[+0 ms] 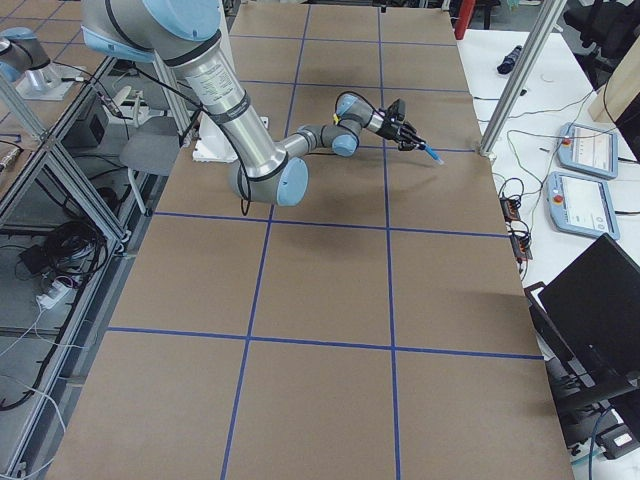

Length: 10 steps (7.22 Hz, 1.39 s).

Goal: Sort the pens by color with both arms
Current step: 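Carry the blue marker farther from the robot and set it down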

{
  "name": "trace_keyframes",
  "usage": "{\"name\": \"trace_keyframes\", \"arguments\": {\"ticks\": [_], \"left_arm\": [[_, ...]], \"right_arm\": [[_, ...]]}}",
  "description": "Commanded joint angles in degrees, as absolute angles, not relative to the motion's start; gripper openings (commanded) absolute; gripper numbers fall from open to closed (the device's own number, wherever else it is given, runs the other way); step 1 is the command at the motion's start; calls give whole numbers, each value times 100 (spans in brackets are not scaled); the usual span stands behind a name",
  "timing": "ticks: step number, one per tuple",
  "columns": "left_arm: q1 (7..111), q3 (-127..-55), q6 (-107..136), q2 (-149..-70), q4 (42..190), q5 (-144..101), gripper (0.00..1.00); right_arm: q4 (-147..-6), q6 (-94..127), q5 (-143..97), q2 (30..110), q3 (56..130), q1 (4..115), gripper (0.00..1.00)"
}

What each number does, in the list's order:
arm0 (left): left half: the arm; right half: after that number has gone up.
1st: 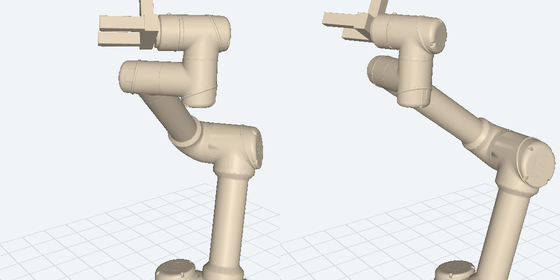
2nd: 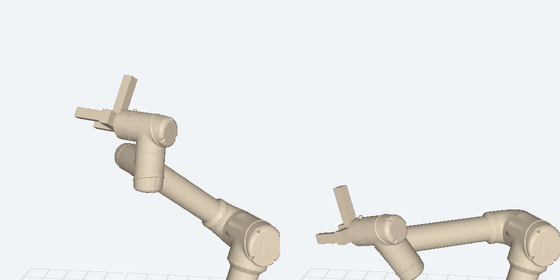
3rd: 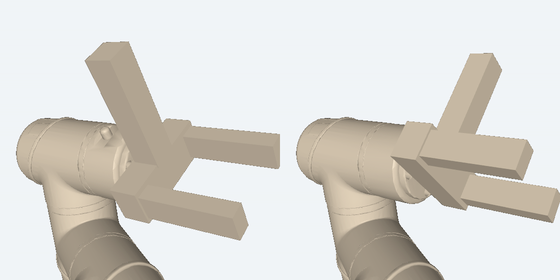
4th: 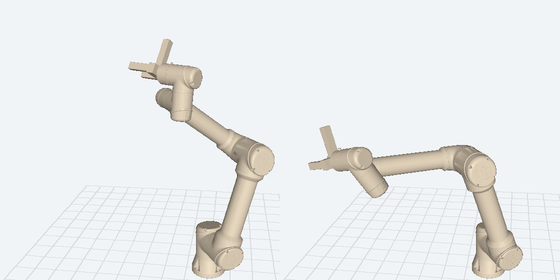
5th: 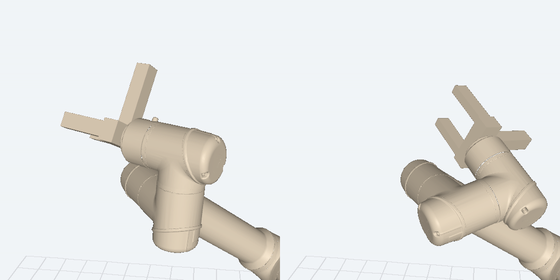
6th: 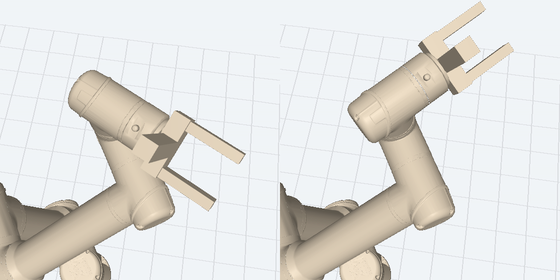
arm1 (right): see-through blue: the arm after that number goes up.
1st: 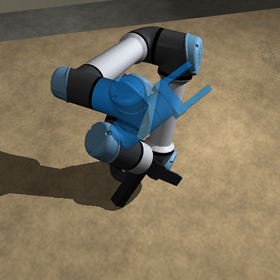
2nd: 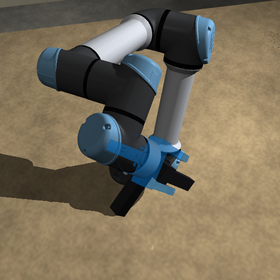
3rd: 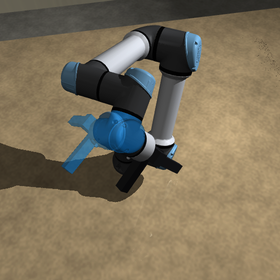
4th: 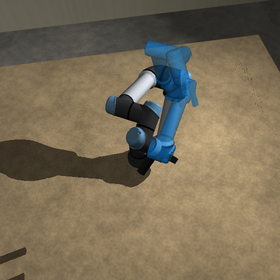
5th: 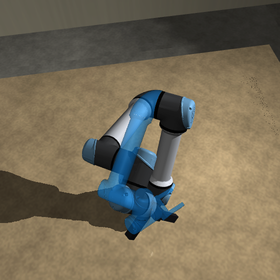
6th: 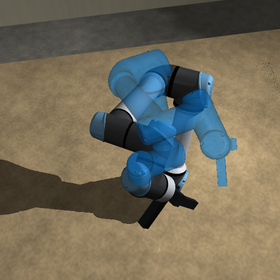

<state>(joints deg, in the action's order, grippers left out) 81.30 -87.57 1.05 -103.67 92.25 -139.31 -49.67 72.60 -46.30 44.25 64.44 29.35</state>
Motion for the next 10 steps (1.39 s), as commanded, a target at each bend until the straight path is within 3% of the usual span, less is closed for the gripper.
{"name": "trace_keyframes", "arguments": {"ticks": [1, 10], "left_arm": [[8112, -8745, 114, -10371, 9220, -14159, 100], [7884, -8798, 554, -10608, 9211, -14115, 100]], "right_arm": [[-4966, 7260, -4448, 4421, 6312, 2892, 0], [-4957, 7128, -4403, 4307, 6021, 2900, 0]]}}
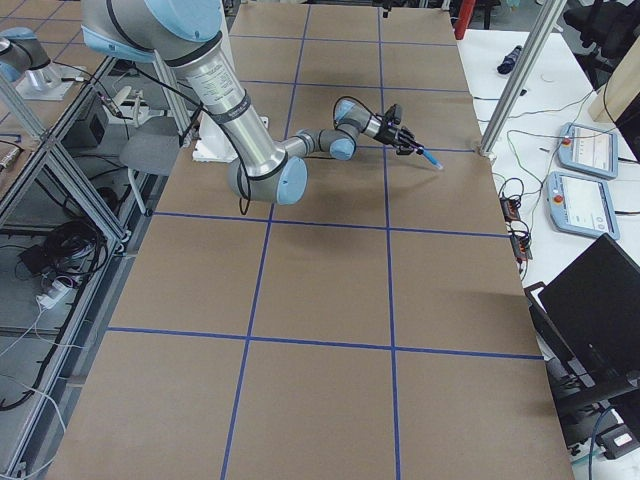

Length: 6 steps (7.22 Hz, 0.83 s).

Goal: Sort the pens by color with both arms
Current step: 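Carry the blue marker farther from the robot and set it down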

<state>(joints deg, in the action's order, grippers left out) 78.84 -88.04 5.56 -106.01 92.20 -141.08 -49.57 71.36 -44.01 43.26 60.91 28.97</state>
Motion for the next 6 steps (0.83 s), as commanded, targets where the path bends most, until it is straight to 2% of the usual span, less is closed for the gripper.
{"name": "trace_keyframes", "arguments": {"ticks": [1, 2, 3, 4, 6], "left_arm": [[7884, -8772, 554, -10608, 9211, -14098, 100], [7884, -8763, 554, -10600, 9211, -14098, 100], [7884, -8771, 554, -10591, 9211, -14106, 100], [7884, -8780, 554, -10591, 9202, -14098, 100], [7884, -8806, 562, -10608, 9202, -14089, 100]], "right_arm": [[-4948, 7119, -4395, 4281, 5951, 2900, 0], [-4948, 7119, -4377, 4245, 5942, 2900, 0], [-4940, 7119, -4377, 4210, 5941, 2900, 54], [-4852, 7119, -4429, 4106, 5941, 2900, 99], [-4799, 7119, -4587, 4070, 5959, 2909, 100]]}}
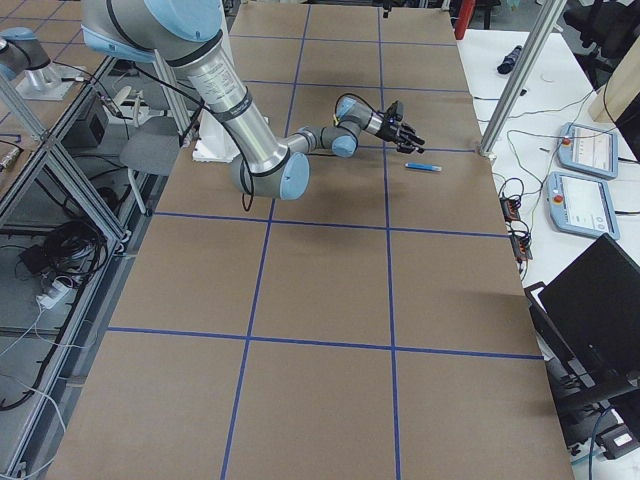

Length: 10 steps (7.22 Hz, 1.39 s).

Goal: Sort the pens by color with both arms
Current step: 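Carry the blue marker farther from the robot and set it down, then move the left gripper toward the pen cup while the right arm withdraws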

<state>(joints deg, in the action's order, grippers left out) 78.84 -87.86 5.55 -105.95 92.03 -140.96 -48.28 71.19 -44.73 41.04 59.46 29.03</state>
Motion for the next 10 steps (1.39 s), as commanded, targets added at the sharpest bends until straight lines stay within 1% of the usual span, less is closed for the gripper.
{"name": "trace_keyframes", "arguments": {"ticks": [1, 2, 4, 6, 8, 10], "left_arm": [[7884, -8859, 623, -10669, 9202, -14089, 100], [7884, -8877, 641, -10748, 9202, -14089, 100], [7762, -8886, 1078, -11195, 9150, -14071, 100], [7027, -8964, 2156, -11705, 9132, -13679, 100], [6549, -9480, 2434, -11786, 9132, -13614, 100], [5945, -9930, 2470, -11891, 9132, -13466, 100]], "right_arm": [[-4790, 7084, -4849, 4043, 5994, 2961, 100], [-4781, 7049, -5269, 4034, 6116, 3092, 100], [-4781, 6864, -6916, 4087, 6546, 3662, 100], [-4834, 6847, -8848, 4218, 6548, 4609, 100], [-5131, 6873, -10566, 4272, 6548, 5559, 100], [-5282, 6917, -11807, 4298, 6548, 6124, 100]]}}
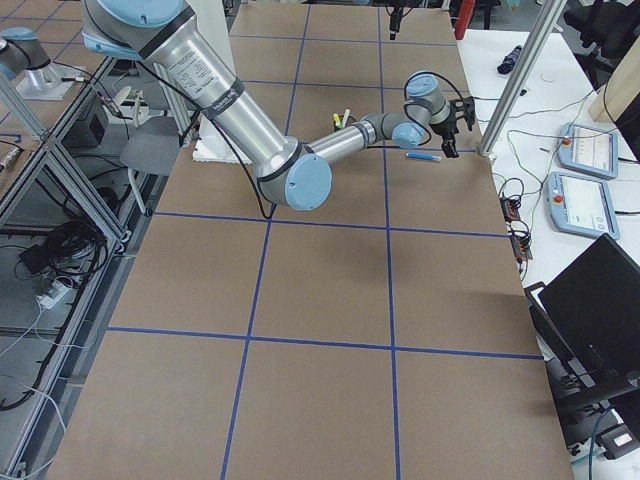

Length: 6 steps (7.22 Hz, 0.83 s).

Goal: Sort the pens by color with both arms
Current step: 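Move the left gripper toward the pen cup while the right arm withdraws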

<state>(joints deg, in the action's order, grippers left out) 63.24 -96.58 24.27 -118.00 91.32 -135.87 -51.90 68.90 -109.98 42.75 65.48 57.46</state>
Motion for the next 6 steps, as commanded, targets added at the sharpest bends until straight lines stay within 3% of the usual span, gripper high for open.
{"name": "trace_keyframes", "arguments": {"ticks": [1, 3, 5, 6], "left_arm": [[5733, -9958, 2383, -12074, 9132, -13395, 99], [5214, -9923, 2050, -12347, 9027, -13151, 99], [4914, -9766, 1795, -13319, 7654, -12920, 99], [4852, -9756, 1767, -13394, 7594, -12920, 99]], "right_arm": [[-5274, 6917, -11934, 4376, 6557, 6161, 100], [-5282, 6917, -11997, 4456, 6565, 6161, 100], [-5274, 6908, -11997, 4578, 6565, 6161, 100], [-5273, 6917, -12006, 4596, 6557, 6161, 100]]}}
